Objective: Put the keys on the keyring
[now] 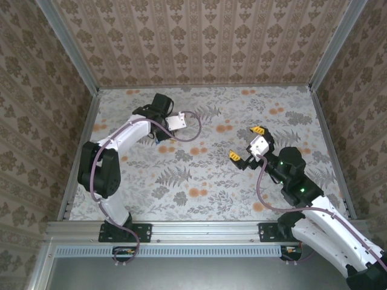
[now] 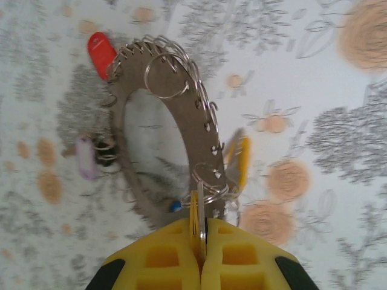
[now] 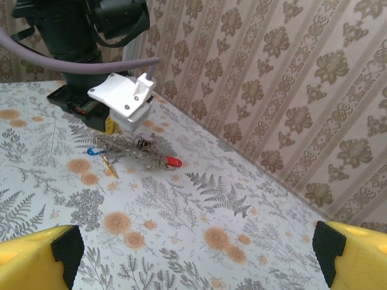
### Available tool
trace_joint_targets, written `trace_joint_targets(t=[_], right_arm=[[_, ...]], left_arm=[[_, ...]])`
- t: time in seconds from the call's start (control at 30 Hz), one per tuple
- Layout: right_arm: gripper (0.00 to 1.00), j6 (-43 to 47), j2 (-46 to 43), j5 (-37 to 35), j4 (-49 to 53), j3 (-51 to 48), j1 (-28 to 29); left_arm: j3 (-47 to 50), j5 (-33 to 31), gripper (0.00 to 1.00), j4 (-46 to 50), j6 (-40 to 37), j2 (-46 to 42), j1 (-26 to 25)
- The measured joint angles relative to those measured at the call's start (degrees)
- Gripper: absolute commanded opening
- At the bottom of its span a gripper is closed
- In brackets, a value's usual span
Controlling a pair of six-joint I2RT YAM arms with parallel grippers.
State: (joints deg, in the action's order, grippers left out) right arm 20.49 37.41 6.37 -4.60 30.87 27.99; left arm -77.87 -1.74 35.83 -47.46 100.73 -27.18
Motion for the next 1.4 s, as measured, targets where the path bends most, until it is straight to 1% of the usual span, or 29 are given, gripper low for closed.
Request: trace_joint_targets(t=[0.27, 0.37, 0.47, 0.5, 0.57, 0.67, 0.7, 0.83, 0.93, 1.0, 1.07, 1.13, 1.2, 1.27, 1.3, 1.37, 1.4], right_arm=[[1.0, -1.0, 2.5, 0.1, -1.5, -0.3, -0.1], [1.0, -1.3, 2.8, 0.1, -1.7, -0.3, -0.1], [1.0, -1.2, 2.8, 0.1, -1.7, -0.3, -0.4], [1.0, -1.2, 2.8, 0.0, -1.7, -0.3, -0.5], [1.0, -1.2, 2.8, -0.3, -1.6, -0.3, -0.9], [1.0, -1.2, 2.6, -0.8, -1.4, -0.3, -1.7], [0.99, -1.2, 2.4, -1.1, -1.4, -0.3, -2.0], [1.0, -1.5, 1.1, -1.8, -1.2, -0.3, -2.9], [1.0, -2.2, 0.1, -2.6, -1.4, -0.4, -3.6], [1.0, -2.7, -0.3, -3.4, -1.5, -0.6, -4.2], [1.0, -3.0, -0.5, -4.4, -1.6, -0.6, -4.9], [1.0, -3.4, -0.7, -5.6, -1.8, -0.6, -5.5], [1.0, -3.9, -1.3, -7.2, -2.6, -0.6, -5.9], [1.0, -4.0, -2.1, -8.6, -3.4, -0.6, -6.3], [1.0, -4.0, -2.7, -9.3, -3.7, -0.4, -6.4], [1.0, -4.0, -3.6, -10.6, -3.8, 0.5, -6.5], [1.0, -4.0, -4.1, -11.2, -3.8, 1.2, -6.6]], left_arm=[[7.0, -0.4, 0.01, -1.5, 17.0, 0.0, -8.6], [10.3, 1.2, 0.02, -3.0, 22.3, 0.0, -11.3], [13.8, 5.2, 0.07, -5.1, 28.0, 0.0, -12.5], [14.9, 6.7, 0.1, -5.8, 30.5, 0.0, -12.7], [16.6, 10.3, 0.22, -7.3, 35.3, 0.0, -13.2], [19.3, 16.2, 0.29, -11.7, 42.1, -0.4, -14.9], [20.6, 18.1, 0.31, -13.5, 44.3, -1.1, -15.7], [24.9, 26.5, 0.33, -19.3, 51.8, -6.7, -18.5], [27.0, 30.9, 0.34, -22.3, 55.5, -11.5, -19.3], [28.5, 32.3, 0.37, -23.0, 57.1, -15.6, -19.2], [29.5, 32.9, 0.37, -22.8, 57.8, -20.2, -18.6], [29.7, 33.1, 0.41, -22.1, 58.1, -25.8, -16.6], [29.6, 32.1, 0.5, -21.7, 58.3, -31.6, -13.3], [29.3, 29.7, 0.62, -20.8, 57.6, -37.8, -9.3], [28.8, 27.6, 0.67, -20.2, 56.8, -41.0, -7.1], [27.7, 23.2, 0.74, -19.2, 54.1, -46.3, -4.3], [27.3, 21.0, 0.83, -19.1, 51.8, -48.7, -3.5]])
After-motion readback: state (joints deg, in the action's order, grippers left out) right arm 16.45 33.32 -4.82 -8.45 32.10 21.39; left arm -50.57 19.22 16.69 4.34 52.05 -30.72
